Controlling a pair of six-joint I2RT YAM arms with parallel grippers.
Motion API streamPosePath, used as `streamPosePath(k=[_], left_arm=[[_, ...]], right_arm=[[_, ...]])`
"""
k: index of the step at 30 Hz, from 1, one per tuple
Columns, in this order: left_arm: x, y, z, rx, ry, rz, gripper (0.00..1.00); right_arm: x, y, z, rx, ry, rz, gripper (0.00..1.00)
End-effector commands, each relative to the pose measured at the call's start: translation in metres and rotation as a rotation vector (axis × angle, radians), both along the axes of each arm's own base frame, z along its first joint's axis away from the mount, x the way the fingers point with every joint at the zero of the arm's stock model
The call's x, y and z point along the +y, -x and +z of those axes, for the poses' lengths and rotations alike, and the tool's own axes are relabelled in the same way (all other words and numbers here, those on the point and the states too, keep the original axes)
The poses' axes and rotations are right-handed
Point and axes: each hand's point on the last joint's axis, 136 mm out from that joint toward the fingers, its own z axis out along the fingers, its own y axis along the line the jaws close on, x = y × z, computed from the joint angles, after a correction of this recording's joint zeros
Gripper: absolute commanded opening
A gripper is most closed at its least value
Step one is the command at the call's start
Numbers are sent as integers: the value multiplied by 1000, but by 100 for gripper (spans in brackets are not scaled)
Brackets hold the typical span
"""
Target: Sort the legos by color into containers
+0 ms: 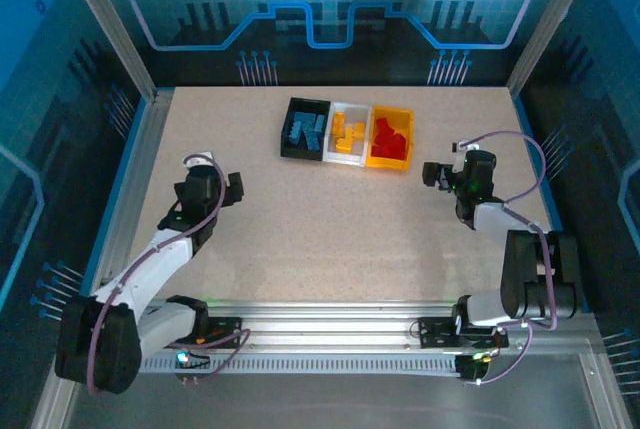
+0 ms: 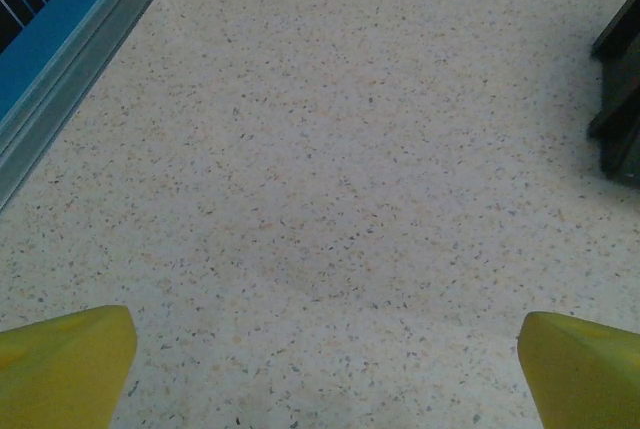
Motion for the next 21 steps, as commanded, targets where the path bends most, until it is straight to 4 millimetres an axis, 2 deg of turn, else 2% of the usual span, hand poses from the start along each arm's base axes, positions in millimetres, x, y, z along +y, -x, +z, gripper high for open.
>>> streamPosePath(k=[1,8,21], left_arm=[[6,-7,-2,-21,7,34,99],[12,-22,-9,-25,6,44,99],[25,-53,-39,14,-19,40,99]], right_arm=[[4,-3,1,-28,2,16,100],[3,-7,0,-27,-3,26,100],[5,-9,-6,-16,-42,25,100]])
